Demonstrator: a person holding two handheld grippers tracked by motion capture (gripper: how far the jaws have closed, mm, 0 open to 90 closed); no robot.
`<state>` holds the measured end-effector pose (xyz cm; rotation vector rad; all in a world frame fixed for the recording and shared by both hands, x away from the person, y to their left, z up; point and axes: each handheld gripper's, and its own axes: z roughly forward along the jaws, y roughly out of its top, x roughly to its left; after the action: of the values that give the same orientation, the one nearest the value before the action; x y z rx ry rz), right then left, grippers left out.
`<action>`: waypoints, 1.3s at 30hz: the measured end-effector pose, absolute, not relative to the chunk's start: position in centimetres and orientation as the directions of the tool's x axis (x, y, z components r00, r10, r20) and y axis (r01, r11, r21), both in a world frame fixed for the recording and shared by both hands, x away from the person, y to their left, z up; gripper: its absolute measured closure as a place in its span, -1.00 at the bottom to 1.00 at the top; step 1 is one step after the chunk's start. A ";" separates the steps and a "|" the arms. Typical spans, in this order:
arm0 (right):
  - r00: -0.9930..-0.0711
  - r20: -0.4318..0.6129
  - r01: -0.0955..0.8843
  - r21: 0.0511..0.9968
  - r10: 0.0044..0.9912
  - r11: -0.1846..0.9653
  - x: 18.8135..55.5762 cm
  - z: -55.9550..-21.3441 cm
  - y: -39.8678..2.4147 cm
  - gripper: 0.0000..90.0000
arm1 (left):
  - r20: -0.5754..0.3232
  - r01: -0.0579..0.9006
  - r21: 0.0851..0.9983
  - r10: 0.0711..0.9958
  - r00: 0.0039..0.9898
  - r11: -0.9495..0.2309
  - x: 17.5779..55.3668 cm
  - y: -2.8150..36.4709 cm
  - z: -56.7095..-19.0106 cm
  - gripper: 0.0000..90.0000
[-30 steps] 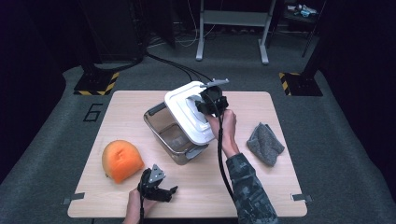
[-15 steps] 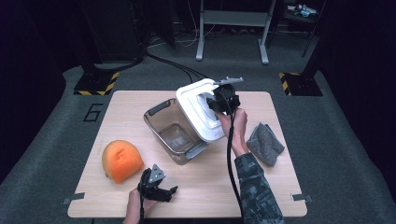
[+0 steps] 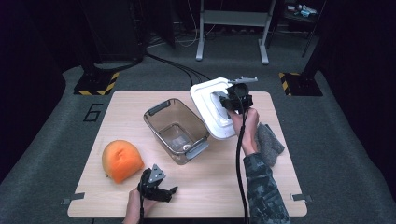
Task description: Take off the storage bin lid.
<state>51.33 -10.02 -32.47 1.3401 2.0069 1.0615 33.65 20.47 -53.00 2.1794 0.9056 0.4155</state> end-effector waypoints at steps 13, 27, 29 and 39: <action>-0.319 0.018 0.565 0.806 0.948 0.175 52.5 -34.3 -12.0 0.48 | 0.016 0.481 0.730 0.715 0.699 -0.486 33.6 20.4 -53.0 -0.75; -0.276 0.018 0.616 0.771 0.961 0.162 54.1 -37.2 -11.5 0.48 | 0.017 0.480 0.731 0.717 0.697 -0.485 33.6 20.4 -53.0 -0.75; -0.275 0.022 0.616 0.772 0.961 0.158 54.3 -37.6 -11.4 0.48 | 0.018 0.479 0.730 0.716 0.698 -0.487 33.6 20.4 -53.0 -0.75; -0.261 0.031 0.634 0.759 0.965 0.147 55.5 -39.4 -10.9 0.48 | 0.019 0.480 0.730 0.716 0.698 -0.487 33.6 20.4 -53.0 -0.75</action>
<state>55.52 -10.90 -39.42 1.5230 1.9604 0.9298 33.62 20.44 -53.00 2.1792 0.9087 0.4182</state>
